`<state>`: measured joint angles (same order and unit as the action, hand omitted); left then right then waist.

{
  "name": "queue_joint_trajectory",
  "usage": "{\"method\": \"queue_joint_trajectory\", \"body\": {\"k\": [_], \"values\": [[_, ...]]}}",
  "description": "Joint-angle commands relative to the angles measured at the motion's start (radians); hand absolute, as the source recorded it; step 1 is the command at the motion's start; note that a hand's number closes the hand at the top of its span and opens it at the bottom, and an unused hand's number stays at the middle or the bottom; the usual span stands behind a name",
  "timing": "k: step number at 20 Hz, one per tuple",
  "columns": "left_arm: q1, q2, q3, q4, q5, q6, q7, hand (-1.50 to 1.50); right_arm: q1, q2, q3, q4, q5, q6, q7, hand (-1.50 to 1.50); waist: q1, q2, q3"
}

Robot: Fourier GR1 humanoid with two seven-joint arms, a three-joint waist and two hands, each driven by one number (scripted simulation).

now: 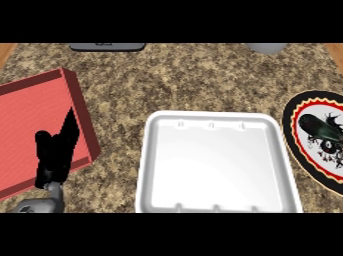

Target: Pick the eggplant from the tray and place it in the plate

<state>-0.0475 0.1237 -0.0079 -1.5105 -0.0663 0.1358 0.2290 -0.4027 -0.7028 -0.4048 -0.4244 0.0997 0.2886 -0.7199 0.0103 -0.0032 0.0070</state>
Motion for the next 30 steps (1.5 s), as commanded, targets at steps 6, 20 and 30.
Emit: {"method": "queue_joint_trajectory", "body": {"k": [6,20,30], "values": [[-0.046,0.022,0.026,0.019,-0.007,-0.023,0.061,0.0,-0.034,-0.046,-0.003,0.129,0.03,-0.056,-0.039,-1.5,0.003,0.008,-0.005],[0.005,-0.049,-0.028,-0.002,-0.051,0.015,0.044,0.0,-0.006,-0.143,-0.048,0.273,0.022,-0.06,-0.15,-1.5,0.013,0.012,-0.002],[-0.01,-0.014,0.014,0.057,-0.017,-0.044,-0.015,0.0,0.005,-0.142,-0.079,0.301,-0.001,-0.139,-0.142,-1.5,0.015,0.015,-0.001]]}}
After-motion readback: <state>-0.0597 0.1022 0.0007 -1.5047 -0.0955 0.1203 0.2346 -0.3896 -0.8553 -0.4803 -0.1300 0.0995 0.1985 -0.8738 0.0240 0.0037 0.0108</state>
